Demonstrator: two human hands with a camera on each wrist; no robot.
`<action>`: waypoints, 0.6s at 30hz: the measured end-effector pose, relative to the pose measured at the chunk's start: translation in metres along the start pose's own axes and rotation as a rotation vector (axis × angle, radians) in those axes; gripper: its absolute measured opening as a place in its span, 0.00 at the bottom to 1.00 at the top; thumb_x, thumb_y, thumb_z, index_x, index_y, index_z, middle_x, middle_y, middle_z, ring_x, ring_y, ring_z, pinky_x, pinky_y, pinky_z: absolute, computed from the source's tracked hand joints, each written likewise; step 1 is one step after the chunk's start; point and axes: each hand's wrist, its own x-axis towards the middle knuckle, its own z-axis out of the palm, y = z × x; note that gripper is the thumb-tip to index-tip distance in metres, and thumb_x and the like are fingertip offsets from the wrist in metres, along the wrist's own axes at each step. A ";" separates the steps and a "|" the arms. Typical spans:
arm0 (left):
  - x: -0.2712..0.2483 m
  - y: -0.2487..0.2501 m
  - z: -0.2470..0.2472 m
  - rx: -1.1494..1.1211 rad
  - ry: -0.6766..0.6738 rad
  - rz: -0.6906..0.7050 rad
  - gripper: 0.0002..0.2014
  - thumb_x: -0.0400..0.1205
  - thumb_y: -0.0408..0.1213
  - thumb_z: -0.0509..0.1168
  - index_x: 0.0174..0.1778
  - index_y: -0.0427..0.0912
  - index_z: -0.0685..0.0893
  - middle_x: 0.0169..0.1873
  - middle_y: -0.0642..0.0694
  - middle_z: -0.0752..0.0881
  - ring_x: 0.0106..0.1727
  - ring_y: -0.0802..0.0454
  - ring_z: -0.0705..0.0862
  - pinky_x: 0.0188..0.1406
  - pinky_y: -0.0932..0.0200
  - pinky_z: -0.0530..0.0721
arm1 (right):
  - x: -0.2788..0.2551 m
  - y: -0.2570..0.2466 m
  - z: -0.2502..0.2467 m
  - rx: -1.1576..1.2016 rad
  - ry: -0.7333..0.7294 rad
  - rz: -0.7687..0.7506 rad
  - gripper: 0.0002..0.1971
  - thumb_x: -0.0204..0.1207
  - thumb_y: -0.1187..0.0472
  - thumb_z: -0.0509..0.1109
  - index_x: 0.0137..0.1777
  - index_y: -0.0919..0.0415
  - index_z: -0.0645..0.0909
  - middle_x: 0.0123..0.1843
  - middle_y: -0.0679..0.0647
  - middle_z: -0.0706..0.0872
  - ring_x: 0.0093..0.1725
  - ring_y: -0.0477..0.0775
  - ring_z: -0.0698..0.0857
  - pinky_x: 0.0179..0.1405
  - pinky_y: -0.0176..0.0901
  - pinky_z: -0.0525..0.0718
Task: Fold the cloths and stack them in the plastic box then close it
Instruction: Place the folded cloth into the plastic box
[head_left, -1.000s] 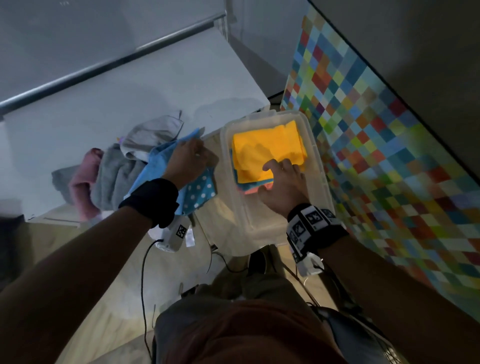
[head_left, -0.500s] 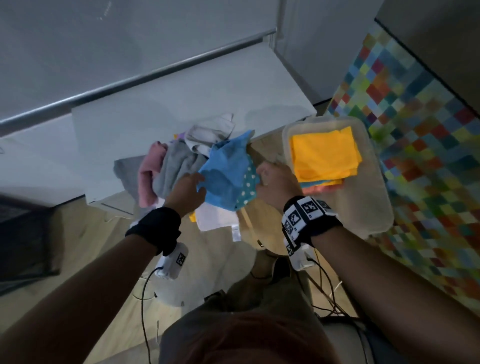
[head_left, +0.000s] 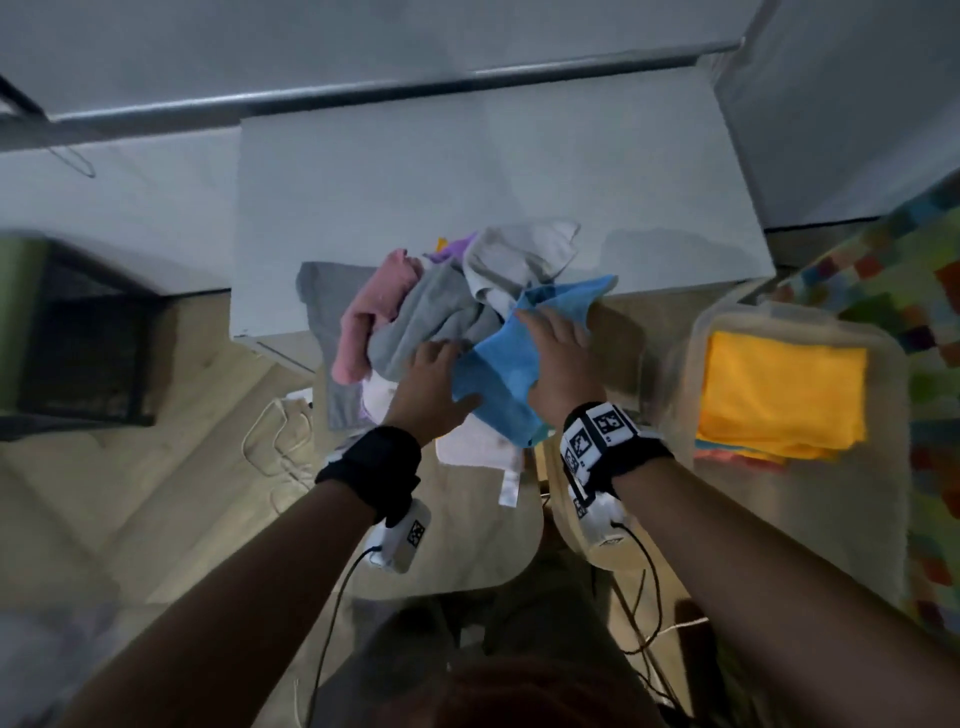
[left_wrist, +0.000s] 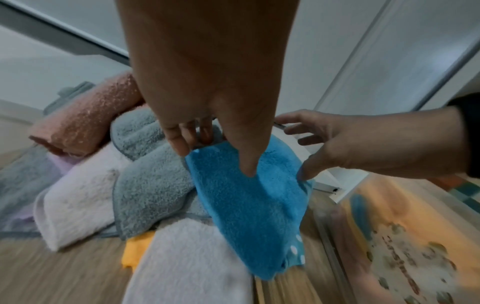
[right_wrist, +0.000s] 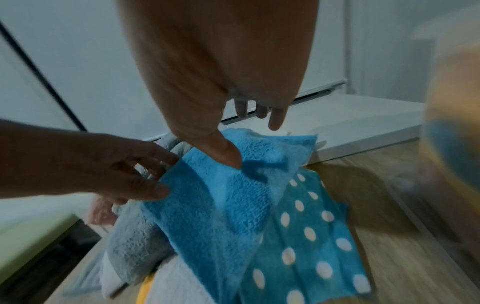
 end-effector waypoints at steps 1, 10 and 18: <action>0.003 0.001 0.005 0.014 0.016 -0.036 0.35 0.72 0.46 0.76 0.76 0.46 0.73 0.67 0.38 0.73 0.68 0.37 0.72 0.68 0.47 0.73 | 0.007 0.001 0.001 -0.048 -0.037 -0.039 0.47 0.68 0.74 0.70 0.84 0.43 0.59 0.87 0.50 0.54 0.84 0.62 0.55 0.81 0.60 0.63; -0.018 0.012 -0.005 -0.232 0.109 -0.049 0.07 0.73 0.42 0.62 0.35 0.42 0.75 0.30 0.49 0.76 0.32 0.57 0.74 0.32 0.61 0.71 | 0.020 0.002 0.007 -0.241 -0.010 -0.359 0.25 0.60 0.60 0.77 0.58 0.49 0.77 0.78 0.52 0.67 0.80 0.60 0.62 0.75 0.56 0.61; -0.072 -0.005 -0.088 -0.466 0.403 -0.083 0.09 0.77 0.36 0.63 0.38 0.34 0.72 0.26 0.51 0.70 0.28 0.61 0.67 0.25 0.65 0.66 | 0.002 -0.037 -0.009 -0.098 -0.092 -0.381 0.10 0.67 0.55 0.75 0.40 0.52 0.75 0.35 0.48 0.83 0.41 0.58 0.82 0.50 0.44 0.64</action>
